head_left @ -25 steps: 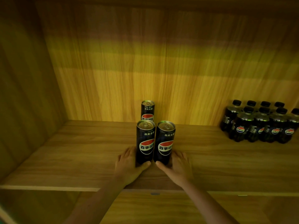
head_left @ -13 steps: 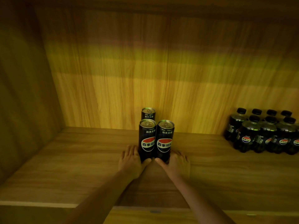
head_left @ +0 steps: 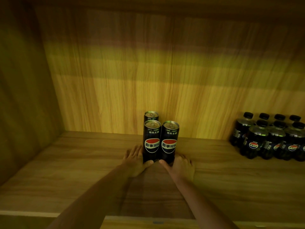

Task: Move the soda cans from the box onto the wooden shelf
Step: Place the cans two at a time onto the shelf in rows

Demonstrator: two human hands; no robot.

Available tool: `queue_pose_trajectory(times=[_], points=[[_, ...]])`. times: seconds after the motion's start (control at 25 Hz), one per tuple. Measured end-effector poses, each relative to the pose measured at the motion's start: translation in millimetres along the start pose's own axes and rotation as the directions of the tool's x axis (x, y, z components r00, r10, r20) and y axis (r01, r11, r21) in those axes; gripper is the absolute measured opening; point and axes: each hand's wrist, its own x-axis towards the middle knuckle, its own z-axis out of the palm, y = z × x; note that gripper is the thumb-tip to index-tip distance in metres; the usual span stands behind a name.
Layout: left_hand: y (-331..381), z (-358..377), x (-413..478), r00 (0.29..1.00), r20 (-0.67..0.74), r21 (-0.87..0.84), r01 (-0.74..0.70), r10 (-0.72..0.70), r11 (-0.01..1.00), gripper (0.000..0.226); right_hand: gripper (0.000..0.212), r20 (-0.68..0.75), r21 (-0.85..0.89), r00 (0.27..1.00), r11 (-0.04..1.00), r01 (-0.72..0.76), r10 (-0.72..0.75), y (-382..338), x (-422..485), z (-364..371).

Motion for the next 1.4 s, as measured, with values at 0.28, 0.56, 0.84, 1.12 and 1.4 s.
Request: queue_pose_trajectory(times=[0.28, 0.56, 0.84, 1.12, 1.4], points=[[-5, -7, -8, 1.0, -0.015, 0.058, -0.021, 0.022, 0.998, 0.106, 0.083, 0.053, -0.008, 0.999, 1.0, -0.004, 0.005, -4, -4, -5], [17, -21, -97, 0.965, -0.26, 0.009, 0.018, -0.015, 1.0, 0.082, 0.064, 0.023, -0.004, 0.982, 0.983, 0.185, -0.185, 4, -53, -58], [43, -33, -191, 0.914, -0.375, 0.044, -0.151, 0.156, 0.988, 0.079, 0.076, 0.2, 0.012, 0.864, 0.883, 0.47, -0.462, -12, -118, -112], [24, 18, -266, 0.901, -0.388, 0.092, -0.173, 0.196, 0.981, 0.08, 0.075, 0.197, -0.061, 0.862, 0.872, 0.485, -0.466, -9, -218, -104], [-28, 99, -317, 0.903, -0.375, 0.222, -0.131, 0.209, 0.966, 0.082, 0.077, 0.171, -0.092, 0.896, 0.899, 0.429, -0.41, 8, -299, -42]])
